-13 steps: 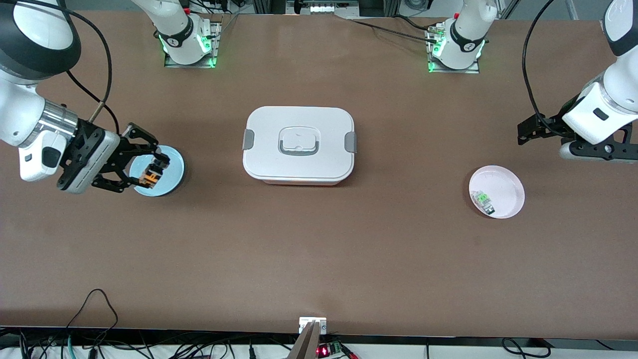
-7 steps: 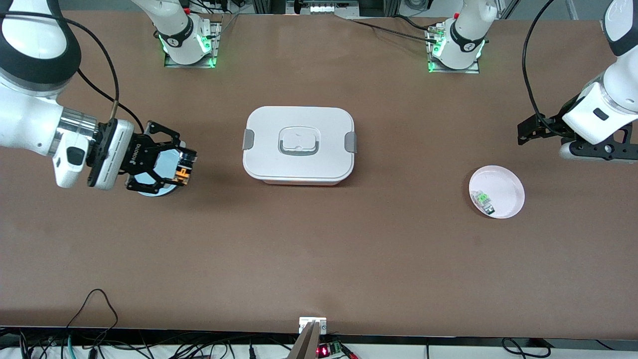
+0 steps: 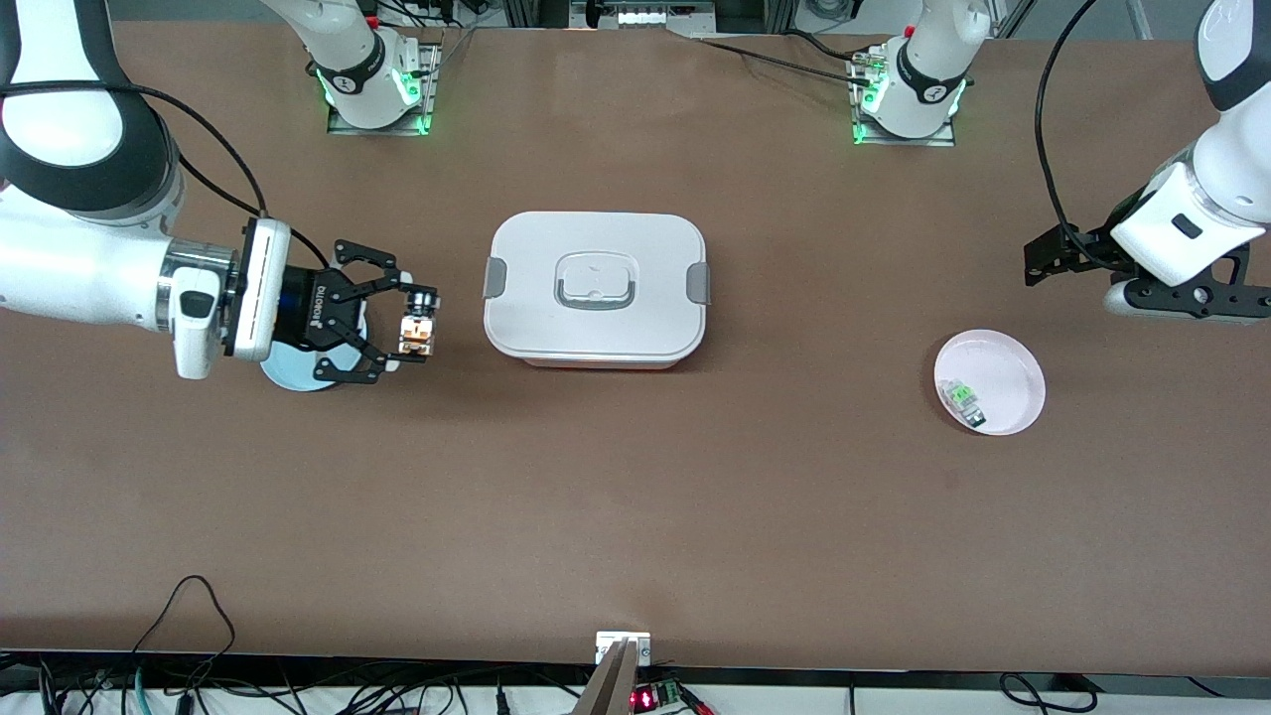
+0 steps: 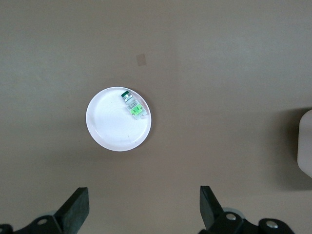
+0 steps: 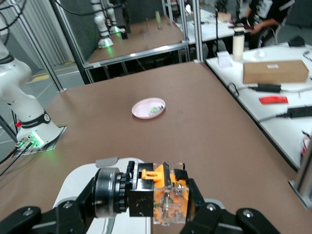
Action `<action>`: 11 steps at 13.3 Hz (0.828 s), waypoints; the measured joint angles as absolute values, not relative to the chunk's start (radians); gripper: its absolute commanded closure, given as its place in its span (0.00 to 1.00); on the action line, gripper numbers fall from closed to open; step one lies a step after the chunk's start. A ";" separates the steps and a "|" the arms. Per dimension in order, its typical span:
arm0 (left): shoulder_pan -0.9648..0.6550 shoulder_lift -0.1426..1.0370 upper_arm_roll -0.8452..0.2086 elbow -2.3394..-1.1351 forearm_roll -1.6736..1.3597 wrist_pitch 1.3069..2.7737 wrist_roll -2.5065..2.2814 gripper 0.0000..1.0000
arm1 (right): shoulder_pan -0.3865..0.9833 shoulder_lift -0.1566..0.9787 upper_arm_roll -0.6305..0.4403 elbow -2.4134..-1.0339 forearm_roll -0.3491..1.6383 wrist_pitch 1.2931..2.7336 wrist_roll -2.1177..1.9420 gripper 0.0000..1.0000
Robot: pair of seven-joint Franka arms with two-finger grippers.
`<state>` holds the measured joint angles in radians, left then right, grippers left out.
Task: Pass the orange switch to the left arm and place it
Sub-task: 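Carry the switch over the white box while the left gripper approaches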
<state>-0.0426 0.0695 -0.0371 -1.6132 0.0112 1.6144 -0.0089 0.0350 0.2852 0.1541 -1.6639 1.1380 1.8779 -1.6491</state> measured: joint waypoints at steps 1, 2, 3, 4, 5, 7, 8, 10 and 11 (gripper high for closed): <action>-0.043 0.069 -0.042 -1.612 -0.001 1.605 -0.009 0.00 | 0.036 0.294 0.173 -1.664 1.154 1.878 -1.686 0.59; -0.043 0.069 -0.044 -1.612 -0.027 1.590 -0.009 0.00 | 0.038 0.303 0.189 -1.664 1.160 1.879 -1.716 0.59; -0.042 0.069 -0.043 -1.612 -0.064 1.571 -0.009 0.00 | 0.044 0.310 0.200 -1.664 1.164 1.880 -1.742 0.59; -0.039 0.070 -0.043 -1.612 -0.108 1.547 -0.009 0.00 | 0.057 0.318 0.207 -1.664 1.171 1.881 -1.757 0.59; -0.036 0.074 -0.042 -1.612 -0.153 1.510 -0.009 0.00 | 0.077 0.328 0.210 -1.664 1.202 1.884 -1.768 0.59; -0.034 0.093 -0.042 -1.613 -0.237 1.435 -0.009 0.00 | 0.129 0.356 0.213 -1.664 1.316 1.910 -1.814 0.59; -0.034 0.102 -0.043 -1.613 -0.298 1.400 -0.009 0.00 | 0.156 0.373 0.213 -1.663 1.364 1.942 -1.847 0.59; -0.033 0.105 -0.043 -1.613 -0.458 1.321 -0.009 0.00 | 0.204 0.400 0.214 -1.655 1.406 2.006 -1.876 0.59; -0.033 0.105 -0.043 -1.612 -0.535 1.303 -0.009 0.00 | 0.224 0.410 0.215 -1.648 1.421 2.027 -1.880 0.59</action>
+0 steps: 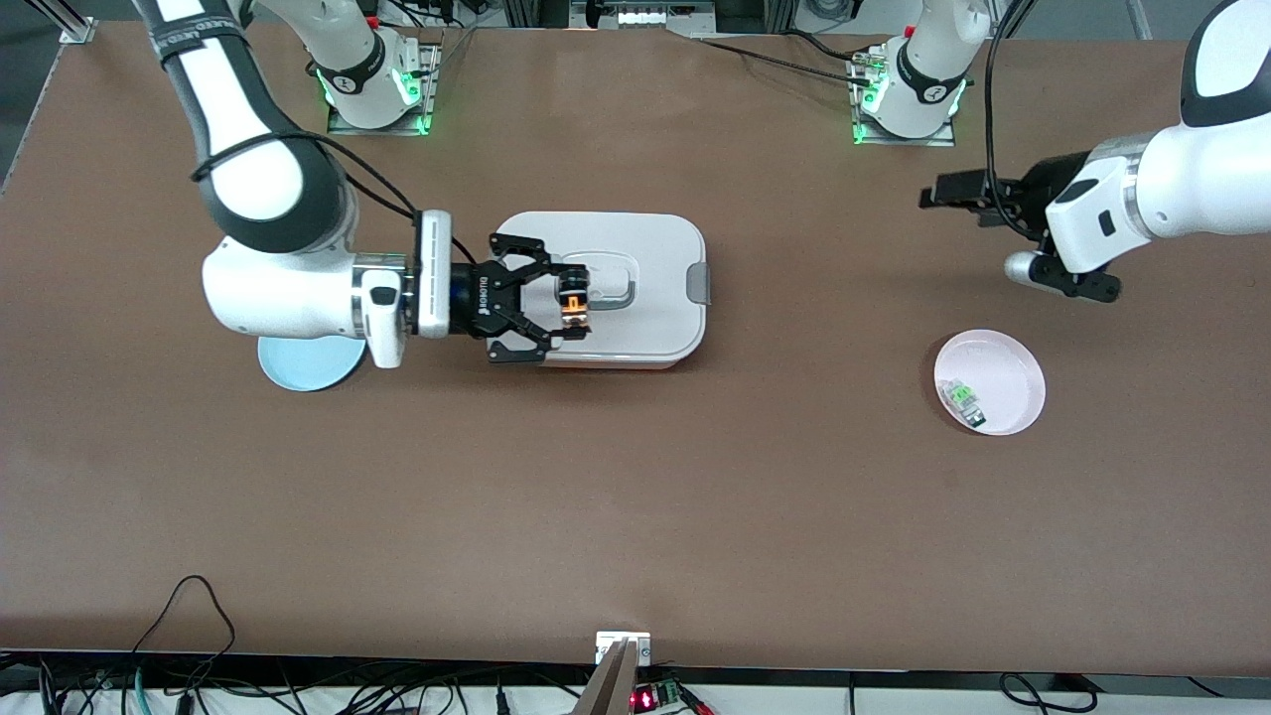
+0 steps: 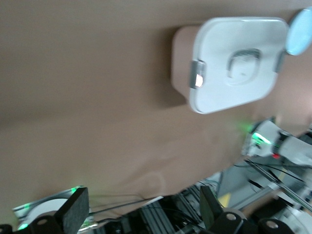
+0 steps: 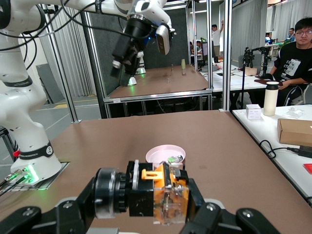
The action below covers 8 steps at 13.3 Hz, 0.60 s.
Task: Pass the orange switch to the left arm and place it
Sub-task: 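Carry the switch over the white box while the left gripper approaches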
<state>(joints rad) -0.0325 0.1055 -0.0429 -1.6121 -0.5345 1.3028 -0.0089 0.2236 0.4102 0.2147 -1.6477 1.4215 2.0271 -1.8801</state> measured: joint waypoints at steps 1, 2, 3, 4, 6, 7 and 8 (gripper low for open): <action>-0.032 0.108 -0.043 -1.612 -0.612 1.297 -0.009 0.00 | 0.241 0.417 0.215 -1.642 1.448 2.046 -1.889 0.59; -0.030 0.117 -0.042 -1.613 -0.711 1.296 -0.004 0.00 | 0.258 0.423 0.215 -1.637 1.478 2.071 -1.902 0.59; -0.026 0.137 -0.041 -1.614 -0.822 1.297 0.005 0.00 | 0.277 0.431 0.216 -1.630 1.502 2.099 -1.910 0.59; -0.022 0.163 -0.041 -1.615 -0.928 1.307 0.016 0.00 | 0.299 0.442 0.216 -1.618 1.522 2.134 -1.915 0.59; -0.031 0.213 -0.050 -1.619 -1.086 1.395 0.039 0.00 | 0.349 0.465 0.218 -1.584 1.559 2.212 -1.916 0.59; -0.049 0.228 -0.072 -1.621 -1.116 1.478 0.063 0.00 | 0.374 0.475 0.218 -1.569 1.576 2.246 -1.916 0.60; -0.067 0.234 -0.104 -1.624 -1.131 1.570 0.101 0.00 | 0.396 0.484 0.218 -1.555 1.588 2.274 -1.916 0.60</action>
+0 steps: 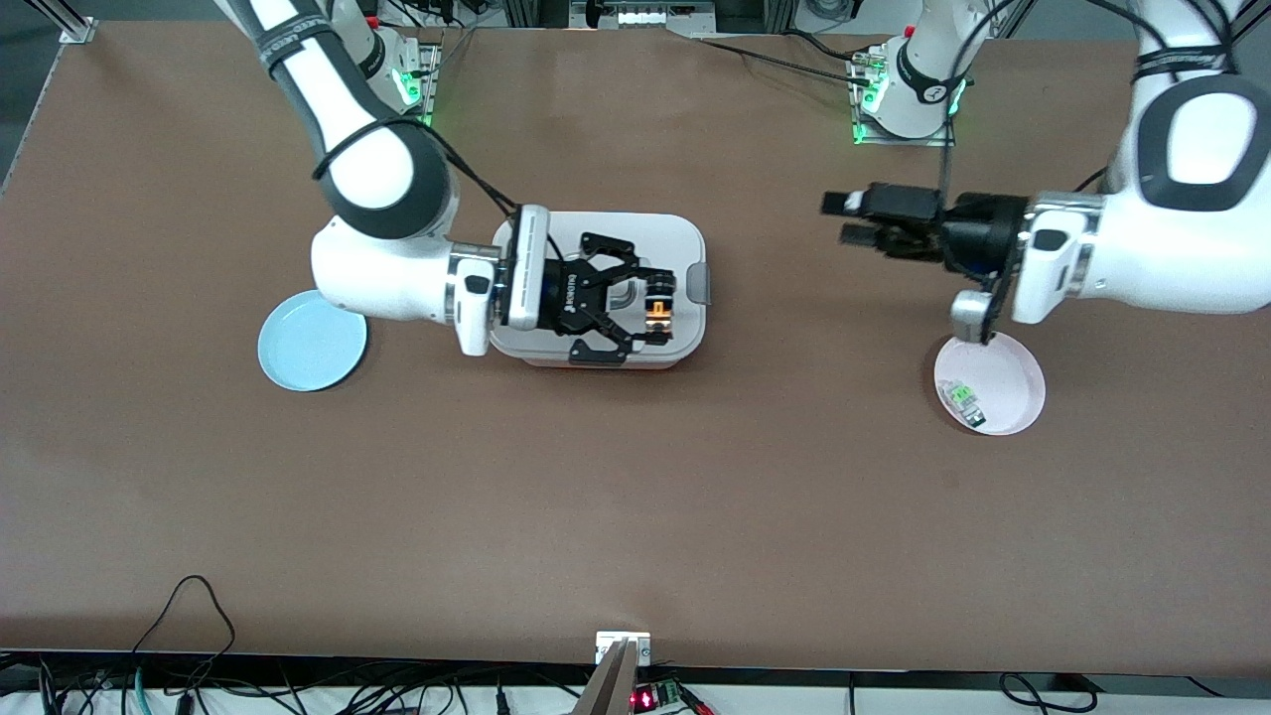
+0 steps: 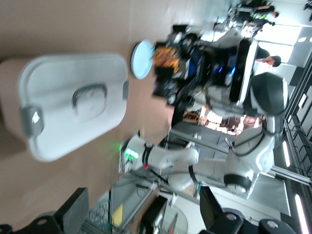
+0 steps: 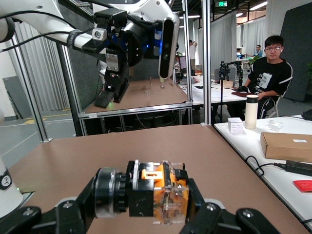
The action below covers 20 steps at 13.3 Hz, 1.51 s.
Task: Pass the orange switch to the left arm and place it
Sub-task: 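Carry the switch over the white box while the left gripper approaches, then close the left gripper on the orange switch held by the right gripper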
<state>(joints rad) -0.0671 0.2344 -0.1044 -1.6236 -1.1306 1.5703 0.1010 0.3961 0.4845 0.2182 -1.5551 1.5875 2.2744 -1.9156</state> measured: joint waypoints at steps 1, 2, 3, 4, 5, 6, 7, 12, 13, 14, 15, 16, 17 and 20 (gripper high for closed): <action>-0.080 0.236 -0.145 -1.629 -1.143 1.663 0.146 0.00 | 0.414 0.492 0.218 -1.543 1.592 2.298 -1.916 0.60; -0.088 0.236 -0.185 -1.641 -1.164 1.748 0.191 0.00 | 0.429 0.497 0.218 -1.533 1.594 2.319 -1.915 0.60; -0.092 0.236 -0.215 -1.655 -1.188 1.812 0.234 0.00 | 0.440 0.501 0.218 -1.526 1.597 2.336 -1.914 0.60; -0.094 0.236 -0.229 -1.670 -1.212 1.852 0.273 0.00 | 0.449 0.504 0.218 -1.521 1.604 2.349 -1.914 0.60; -0.093 0.237 -0.231 -1.682 -1.237 1.876 0.304 0.00 | 0.455 0.505 0.218 -1.520 1.609 2.354 -1.914 0.60; -0.090 0.240 -0.230 -1.690 -1.256 1.897 0.324 0.00 | 0.457 0.505 0.218 -1.520 1.612 2.356 -1.914 0.60; -0.086 0.247 -0.229 -1.695 -1.262 1.916 0.340 0.00 | 0.457 0.505 0.218 -1.519 1.614 2.359 -1.914 0.61; -0.041 0.301 -0.225 -1.712 -1.353 1.932 0.486 0.00 | 0.454 0.505 0.213 -1.505 1.620 2.368 -1.911 0.61; -0.041 0.304 -0.225 -1.728 -1.406 1.932 0.492 0.00 | 0.454 0.505 0.213 -1.505 1.620 2.368 -1.911 0.61; -0.041 0.307 -0.227 -1.750 -1.471 1.932 0.499 0.00 | 0.454 0.505 0.213 -1.505 1.620 2.368 -1.911 0.61; -0.043 0.309 -0.228 -1.770 -1.525 1.933 0.504 0.00 | 0.454 0.505 0.213 -1.505 1.620 2.368 -1.911 0.61; -0.045 0.311 -0.229 -1.784 -1.555 1.938 0.507 0.00 | 0.454 0.505 0.213 -1.505 1.620 2.368 -1.911 0.61; -0.047 0.313 -0.232 -1.792 -1.569 1.951 0.509 0.00 | 0.454 0.505 0.213 -1.505 1.620 2.368 -1.911 0.61; -0.067 0.315 -0.245 -1.797 -1.580 2.009 0.509 0.05 | 0.454 0.505 0.213 -1.504 1.620 2.368 -1.911 0.61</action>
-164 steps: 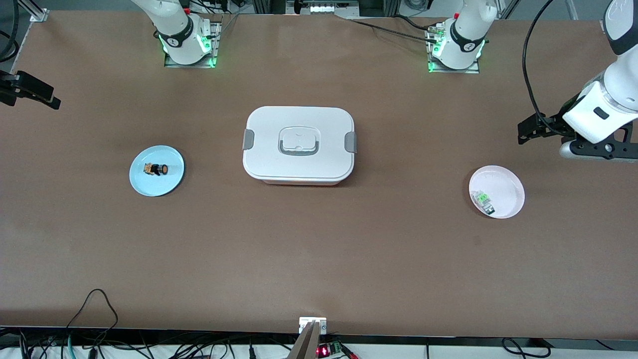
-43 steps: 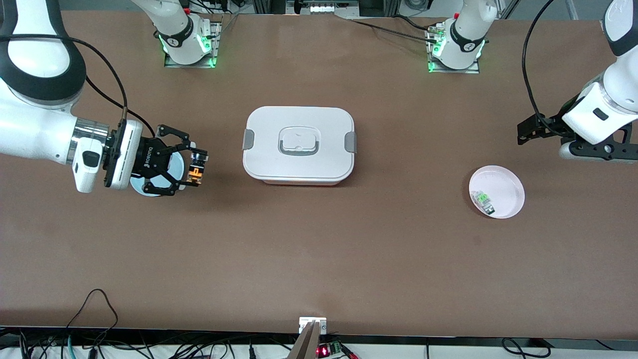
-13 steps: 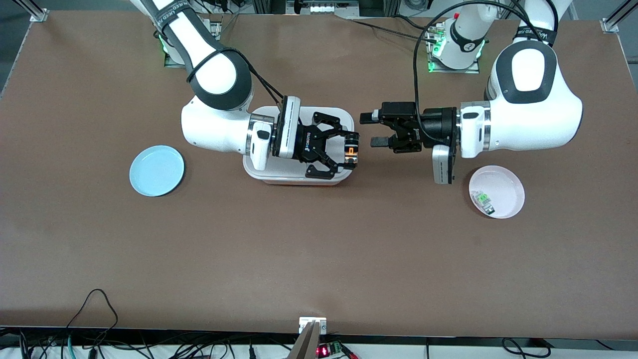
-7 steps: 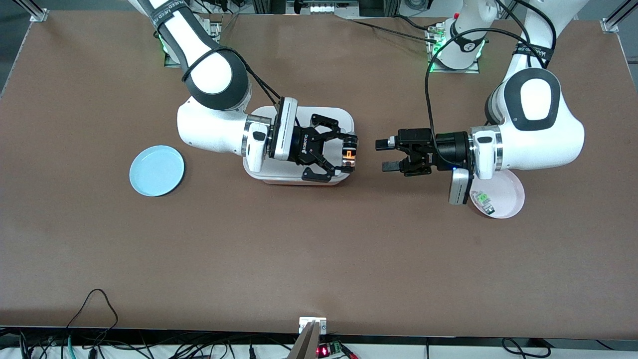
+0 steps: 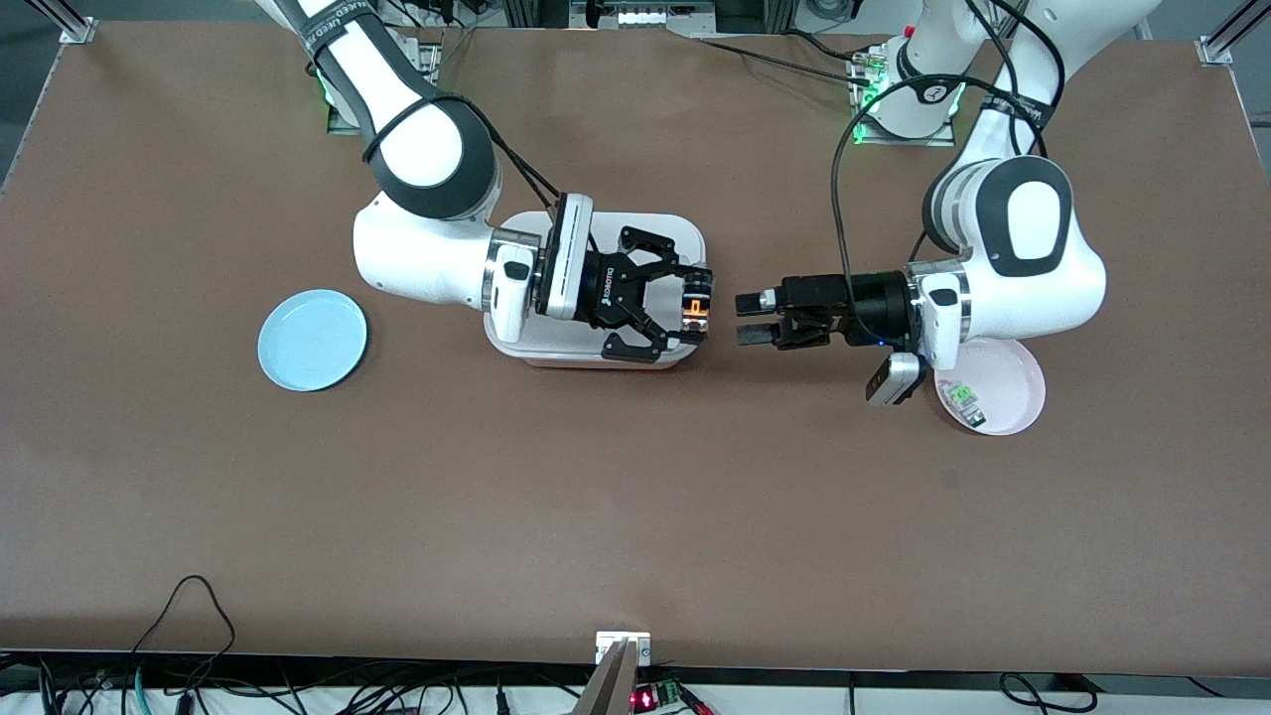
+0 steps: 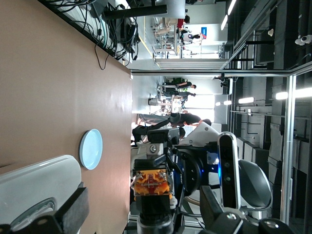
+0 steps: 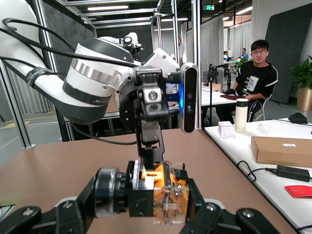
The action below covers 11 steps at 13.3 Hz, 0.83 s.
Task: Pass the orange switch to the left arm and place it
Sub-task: 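Close the left gripper on the orange switch held by the right gripper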
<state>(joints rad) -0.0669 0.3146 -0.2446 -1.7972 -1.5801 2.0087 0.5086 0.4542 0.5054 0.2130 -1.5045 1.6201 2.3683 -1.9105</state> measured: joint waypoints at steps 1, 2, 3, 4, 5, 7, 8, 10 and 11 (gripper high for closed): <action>-0.077 0.316 -0.248 -1.797 -1.590 2.020 0.509 0.08 | 0.454 0.505 0.213 -1.504 1.620 2.368 -1.911 0.61; -0.084 0.318 -0.249 -1.797 -1.601 2.026 0.509 0.09 | 0.454 0.505 0.213 -1.504 1.620 2.368 -1.911 0.61; -0.087 0.321 -0.249 -1.797 -1.606 2.029 0.509 0.13 | 0.454 0.505 0.213 -1.504 1.620 2.368 -1.911 0.61; -0.089 0.323 -0.250 -1.797 -1.607 2.030 0.509 0.19 | 0.454 0.505 0.213 -1.504 1.620 2.369 -1.911 0.61; -0.093 0.325 -0.250 -1.797 -1.607 2.030 0.509 0.23 | 0.454 0.505 0.213 -1.504 1.620 2.369 -1.911 0.61; -0.102 0.327 -0.251 -1.797 -1.607 2.030 0.509 0.44 | 0.453 0.505 0.213 -1.504 1.620 2.369 -1.911 0.61; -0.106 0.327 -0.251 -1.797 -1.607 2.030 0.509 0.53 | 0.453 0.505 0.213 -1.504 1.620 2.369 -1.911 0.61; -0.107 0.327 -0.251 -1.793 -1.615 2.030 0.509 0.64 | 0.453 0.508 0.212 -1.506 1.620 2.370 -1.911 0.61; -0.107 0.328 -0.251 -1.791 -1.617 2.030 0.507 0.84 | 0.452 0.510 0.211 -1.504 1.621 2.371 -1.914 0.61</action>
<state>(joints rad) -0.1072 0.3276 -0.2508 -1.7908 -1.6172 2.0305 0.5074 0.4524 0.5101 0.2108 -1.5044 1.6212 2.3705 -1.9135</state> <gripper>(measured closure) 0.559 0.269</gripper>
